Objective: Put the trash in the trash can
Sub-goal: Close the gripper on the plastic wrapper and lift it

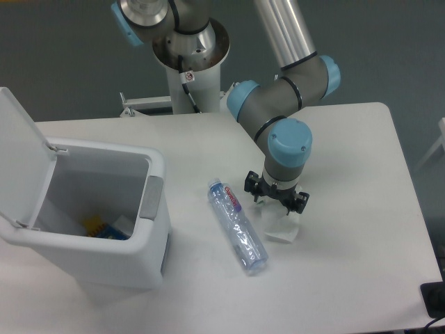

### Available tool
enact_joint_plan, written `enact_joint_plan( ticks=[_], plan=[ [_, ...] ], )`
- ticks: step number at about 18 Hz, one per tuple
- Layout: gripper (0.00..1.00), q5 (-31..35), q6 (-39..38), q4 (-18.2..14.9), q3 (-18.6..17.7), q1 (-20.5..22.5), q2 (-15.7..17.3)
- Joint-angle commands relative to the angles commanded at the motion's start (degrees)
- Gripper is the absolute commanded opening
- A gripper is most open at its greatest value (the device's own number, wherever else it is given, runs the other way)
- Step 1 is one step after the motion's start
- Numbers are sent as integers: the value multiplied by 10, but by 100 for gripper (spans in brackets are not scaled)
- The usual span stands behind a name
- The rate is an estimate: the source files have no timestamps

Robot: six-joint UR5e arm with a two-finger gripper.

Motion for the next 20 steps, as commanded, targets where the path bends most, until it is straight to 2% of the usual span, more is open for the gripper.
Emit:
enact_joint_plan(
  ticks=[2, 10, 15, 17, 20],
  plan=[
    [0, -2, 1, -2, 3, 3, 4],
    [0, -11, 13, -11, 25, 23, 8],
    [0, -75, 16, -13, 49, 40, 26],
    [0, -111, 9, -13, 69, 41, 40],
    [0, -147, -3, -13, 76, 41, 73]
  ],
)
